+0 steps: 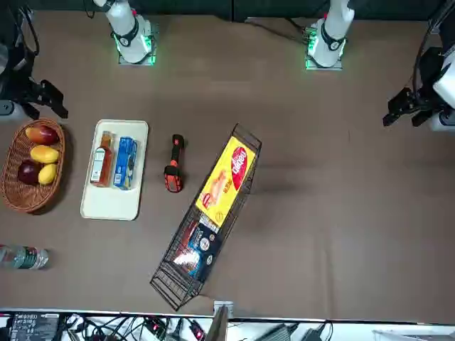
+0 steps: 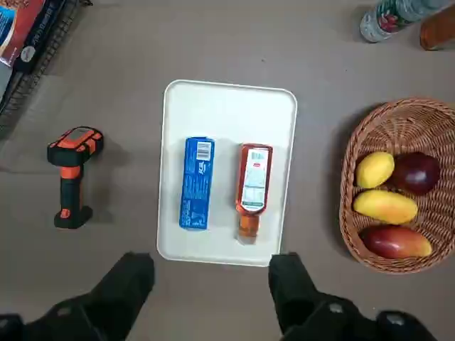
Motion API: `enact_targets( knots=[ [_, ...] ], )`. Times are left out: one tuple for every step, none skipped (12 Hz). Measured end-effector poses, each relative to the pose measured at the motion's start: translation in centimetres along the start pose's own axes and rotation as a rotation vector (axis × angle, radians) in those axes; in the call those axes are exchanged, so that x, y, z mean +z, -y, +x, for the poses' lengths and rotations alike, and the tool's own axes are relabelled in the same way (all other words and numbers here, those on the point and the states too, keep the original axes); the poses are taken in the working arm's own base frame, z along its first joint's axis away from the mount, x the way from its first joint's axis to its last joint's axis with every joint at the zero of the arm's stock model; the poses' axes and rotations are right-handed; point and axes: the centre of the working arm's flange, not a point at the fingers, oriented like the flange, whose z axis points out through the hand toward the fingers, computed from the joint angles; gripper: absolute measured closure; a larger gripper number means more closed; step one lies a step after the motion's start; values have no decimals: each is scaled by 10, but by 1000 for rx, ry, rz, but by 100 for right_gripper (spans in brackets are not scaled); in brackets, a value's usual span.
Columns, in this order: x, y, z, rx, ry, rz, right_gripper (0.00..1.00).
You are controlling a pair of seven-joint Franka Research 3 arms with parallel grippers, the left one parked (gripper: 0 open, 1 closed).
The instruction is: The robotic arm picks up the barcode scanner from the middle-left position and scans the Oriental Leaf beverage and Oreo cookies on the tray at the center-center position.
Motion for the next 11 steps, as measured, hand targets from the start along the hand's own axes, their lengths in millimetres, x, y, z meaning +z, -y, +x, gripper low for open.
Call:
enact_targets(
  knots=[
    [0, 0, 0, 0, 0, 0, 0],
    [0, 0, 0, 0, 1, 0, 0],
    [1, 1, 0, -1, 1, 1, 0],
    [1, 2, 1, -3, 1, 1, 0],
    [1, 3, 1, -5, 2, 1, 0],
    [1, 4, 2, -8, 2, 1, 0],
    [2, 6, 2, -10, 2, 1, 0],
    [2, 7, 3, -13, 4, 0, 0],
    [4, 9, 4, -15, 7, 1, 0],
    [7, 11, 5, -19, 12, 1, 0],
    [11, 15, 7, -26, 20, 2, 0]
  ],
)
